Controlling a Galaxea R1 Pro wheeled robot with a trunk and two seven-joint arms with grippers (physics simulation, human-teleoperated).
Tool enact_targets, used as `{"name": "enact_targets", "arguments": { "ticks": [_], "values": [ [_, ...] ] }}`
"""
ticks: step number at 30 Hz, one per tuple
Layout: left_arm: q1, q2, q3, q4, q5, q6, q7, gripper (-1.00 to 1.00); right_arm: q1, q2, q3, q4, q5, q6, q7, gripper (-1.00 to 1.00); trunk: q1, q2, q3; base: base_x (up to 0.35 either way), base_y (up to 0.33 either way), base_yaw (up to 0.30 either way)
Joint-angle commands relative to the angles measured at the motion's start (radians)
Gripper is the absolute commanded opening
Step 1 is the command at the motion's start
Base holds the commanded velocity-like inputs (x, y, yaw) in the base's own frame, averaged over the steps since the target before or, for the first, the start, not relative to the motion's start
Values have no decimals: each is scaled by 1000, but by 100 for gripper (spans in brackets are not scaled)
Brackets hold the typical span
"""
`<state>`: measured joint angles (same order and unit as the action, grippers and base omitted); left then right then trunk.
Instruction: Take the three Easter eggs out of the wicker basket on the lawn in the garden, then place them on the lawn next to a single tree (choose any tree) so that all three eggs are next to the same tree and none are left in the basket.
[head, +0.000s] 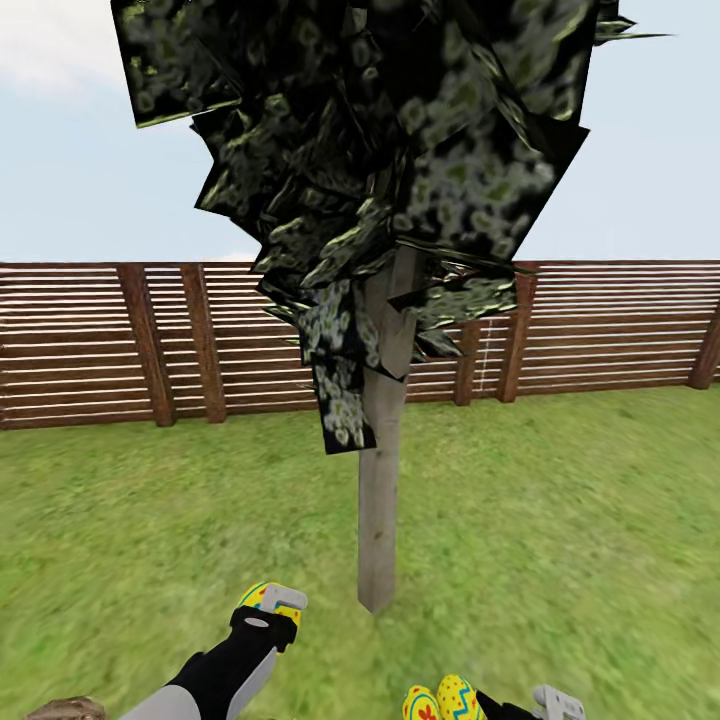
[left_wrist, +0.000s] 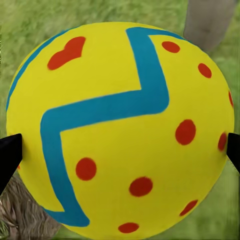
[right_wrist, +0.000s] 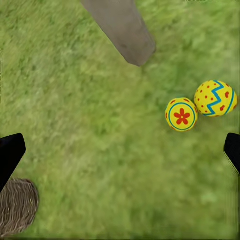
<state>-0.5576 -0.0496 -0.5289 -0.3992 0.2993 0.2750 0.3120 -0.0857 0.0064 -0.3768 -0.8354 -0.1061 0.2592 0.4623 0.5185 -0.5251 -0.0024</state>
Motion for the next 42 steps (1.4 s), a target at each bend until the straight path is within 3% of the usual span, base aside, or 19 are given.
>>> {"name": "enact_targets", "arguments": {
  "ticks": [1, 14, 24, 42],
  "values": [
    [-1, 1, -8, -1, 9, 4, 9, -100, 0, 0, -4, -1, -10, 9, 4, 100, 0, -1, 0, 7, -319, 215],
    [-1, -4, -8, 0, 8, 4, 9, -100, 0, 0, -5, -1, -11, 9, 4, 100, 0, -1, 0, -21, -320, 63],
    [-1, -4, -8, 0, 6, 4, 9, -100, 0, 1, -4, -1, -10, 9, 4, 100, 0, -1, 1, 0, -320, 207],
    [-1, -6, -8, -1, 13, 3, -1, -100, 0, 0, -1, -1, -8, 8, 5, 100, 0, -1, 1, 0, -268, 6]
  ]
}}
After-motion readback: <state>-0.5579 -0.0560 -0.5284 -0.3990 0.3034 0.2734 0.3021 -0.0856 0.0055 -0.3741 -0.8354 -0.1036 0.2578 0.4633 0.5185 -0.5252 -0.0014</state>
